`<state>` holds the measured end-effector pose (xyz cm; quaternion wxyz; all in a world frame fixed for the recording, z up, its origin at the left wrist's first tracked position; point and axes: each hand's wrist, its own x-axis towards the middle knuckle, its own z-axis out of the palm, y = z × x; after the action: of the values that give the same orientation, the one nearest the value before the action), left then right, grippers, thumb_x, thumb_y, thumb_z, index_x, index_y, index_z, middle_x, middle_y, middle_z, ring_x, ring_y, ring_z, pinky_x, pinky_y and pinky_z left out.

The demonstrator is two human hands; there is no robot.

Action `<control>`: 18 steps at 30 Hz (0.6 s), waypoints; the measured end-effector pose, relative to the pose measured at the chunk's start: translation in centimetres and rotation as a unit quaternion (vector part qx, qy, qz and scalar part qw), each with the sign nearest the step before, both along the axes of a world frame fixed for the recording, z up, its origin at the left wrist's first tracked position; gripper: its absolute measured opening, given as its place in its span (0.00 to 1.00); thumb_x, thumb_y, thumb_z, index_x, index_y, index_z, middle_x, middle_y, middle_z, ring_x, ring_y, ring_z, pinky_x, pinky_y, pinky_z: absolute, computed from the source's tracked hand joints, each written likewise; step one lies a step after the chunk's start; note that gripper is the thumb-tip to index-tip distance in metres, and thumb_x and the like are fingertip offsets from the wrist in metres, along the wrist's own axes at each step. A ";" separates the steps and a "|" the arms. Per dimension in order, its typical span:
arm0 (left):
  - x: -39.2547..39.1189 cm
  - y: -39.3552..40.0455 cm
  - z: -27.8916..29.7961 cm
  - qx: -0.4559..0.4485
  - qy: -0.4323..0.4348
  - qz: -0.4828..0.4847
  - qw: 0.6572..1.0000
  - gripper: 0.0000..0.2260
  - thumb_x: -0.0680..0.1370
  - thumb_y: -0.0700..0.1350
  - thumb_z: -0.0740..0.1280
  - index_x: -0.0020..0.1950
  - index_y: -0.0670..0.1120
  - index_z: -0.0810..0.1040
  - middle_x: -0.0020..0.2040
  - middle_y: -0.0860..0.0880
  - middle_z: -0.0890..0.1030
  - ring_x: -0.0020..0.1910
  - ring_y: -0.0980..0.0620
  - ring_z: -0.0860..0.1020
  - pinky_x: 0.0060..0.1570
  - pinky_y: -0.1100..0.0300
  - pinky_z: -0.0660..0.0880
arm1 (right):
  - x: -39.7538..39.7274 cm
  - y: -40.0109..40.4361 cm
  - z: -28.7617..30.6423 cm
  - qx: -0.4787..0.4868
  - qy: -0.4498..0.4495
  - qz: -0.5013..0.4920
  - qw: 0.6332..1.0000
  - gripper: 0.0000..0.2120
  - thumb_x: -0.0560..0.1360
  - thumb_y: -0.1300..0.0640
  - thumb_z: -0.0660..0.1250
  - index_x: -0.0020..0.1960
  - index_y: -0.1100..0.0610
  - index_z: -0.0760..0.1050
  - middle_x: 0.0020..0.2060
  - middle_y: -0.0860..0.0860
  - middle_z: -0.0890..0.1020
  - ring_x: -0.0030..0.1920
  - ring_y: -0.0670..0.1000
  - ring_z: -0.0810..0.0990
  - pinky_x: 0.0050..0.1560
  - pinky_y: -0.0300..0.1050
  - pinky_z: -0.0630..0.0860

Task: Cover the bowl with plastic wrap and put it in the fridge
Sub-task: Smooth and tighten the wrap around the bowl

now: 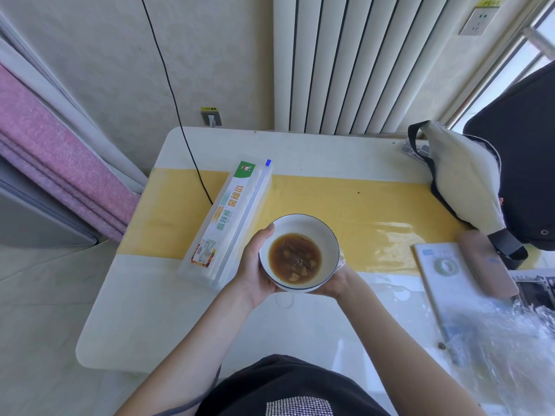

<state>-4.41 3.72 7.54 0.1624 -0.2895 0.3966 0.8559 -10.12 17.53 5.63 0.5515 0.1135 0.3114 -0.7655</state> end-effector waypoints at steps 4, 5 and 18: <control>-0.1 0.0 0.1 -0.004 0.000 0.005 1.000 0.17 0.73 0.58 0.63 0.52 0.48 0.80 0.48 0.44 0.83 0.47 0.43 0.81 0.44 0.48 0.78 | 0.1 -0.3 -0.6 -0.022 -0.011 -0.059 0.998 0.23 0.52 0.61 0.80 0.47 0.61 0.81 0.47 0.59 0.82 0.46 0.60 0.82 0.49 0.59 0.80; -0.2 0.0 0.2 -0.010 0.002 0.010 1.000 0.17 0.73 0.58 0.63 0.51 0.49 0.81 0.48 0.44 0.83 0.47 0.43 0.81 0.46 0.47 0.78 | 0.2 -0.5 -0.7 -0.026 -0.011 -0.075 0.997 0.23 0.52 0.61 0.80 0.46 0.61 0.81 0.47 0.59 0.82 0.46 0.60 0.82 0.50 0.58 0.79; -0.3 0.1 0.3 -0.028 0.033 0.051 0.998 0.22 0.66 0.58 0.67 0.55 0.48 0.79 0.50 0.43 0.81 0.49 0.42 0.80 0.51 0.44 0.74 | 0.2 -1.8 -1.9 -0.022 -0.014 -0.134 0.991 0.22 0.55 0.58 0.78 0.47 0.61 0.80 0.49 0.60 0.80 0.50 0.60 0.78 0.57 0.60 0.71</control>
<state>-4.67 3.85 7.80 0.0972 -0.2855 0.4107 0.8605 -9.88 15.76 3.76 0.4503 0.1533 0.2687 -0.8375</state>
